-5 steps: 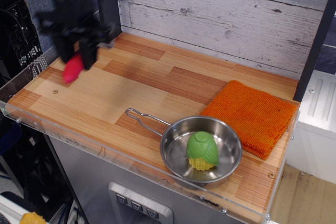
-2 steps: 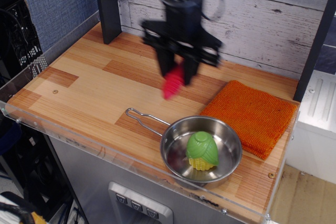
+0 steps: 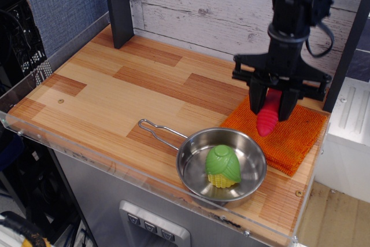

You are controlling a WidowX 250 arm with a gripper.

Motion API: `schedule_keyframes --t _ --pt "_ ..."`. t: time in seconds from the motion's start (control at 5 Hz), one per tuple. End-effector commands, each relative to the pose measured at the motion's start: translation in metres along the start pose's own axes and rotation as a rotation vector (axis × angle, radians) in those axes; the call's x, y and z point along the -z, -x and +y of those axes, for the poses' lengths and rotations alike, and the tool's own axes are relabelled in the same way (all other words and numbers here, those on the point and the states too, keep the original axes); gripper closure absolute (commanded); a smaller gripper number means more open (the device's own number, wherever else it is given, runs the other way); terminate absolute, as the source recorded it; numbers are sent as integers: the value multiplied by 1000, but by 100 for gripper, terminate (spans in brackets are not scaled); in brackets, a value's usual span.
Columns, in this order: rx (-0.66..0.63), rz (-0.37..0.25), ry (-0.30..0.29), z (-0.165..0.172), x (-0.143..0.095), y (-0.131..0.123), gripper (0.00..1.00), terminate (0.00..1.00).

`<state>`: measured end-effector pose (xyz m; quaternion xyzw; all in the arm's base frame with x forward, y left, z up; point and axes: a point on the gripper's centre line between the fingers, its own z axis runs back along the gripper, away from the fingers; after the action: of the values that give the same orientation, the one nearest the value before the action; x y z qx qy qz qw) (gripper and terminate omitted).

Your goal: Place the red handled utensil on the orange cloth.

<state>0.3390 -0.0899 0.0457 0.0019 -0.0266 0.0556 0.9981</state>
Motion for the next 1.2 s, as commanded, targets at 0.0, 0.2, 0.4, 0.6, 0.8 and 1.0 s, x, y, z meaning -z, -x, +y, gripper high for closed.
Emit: schedule_keyframes --t 0.0,0.2,0.4,0.6,0.8,1.0 --pt "-72 -19 -3 -23 4 -21 100 0" --pt "-68 -24 -9 -22 0 -32 0 0" --pt "-80 -58 -5 -19 -17 -37 0 0" --pt "-77 -97 0 -9 -42 -33 0 0" --pt "-88 -123 2 9 -80 -28 0 0" --pt "-70 -117 -1 43 -125 -21 0 0"
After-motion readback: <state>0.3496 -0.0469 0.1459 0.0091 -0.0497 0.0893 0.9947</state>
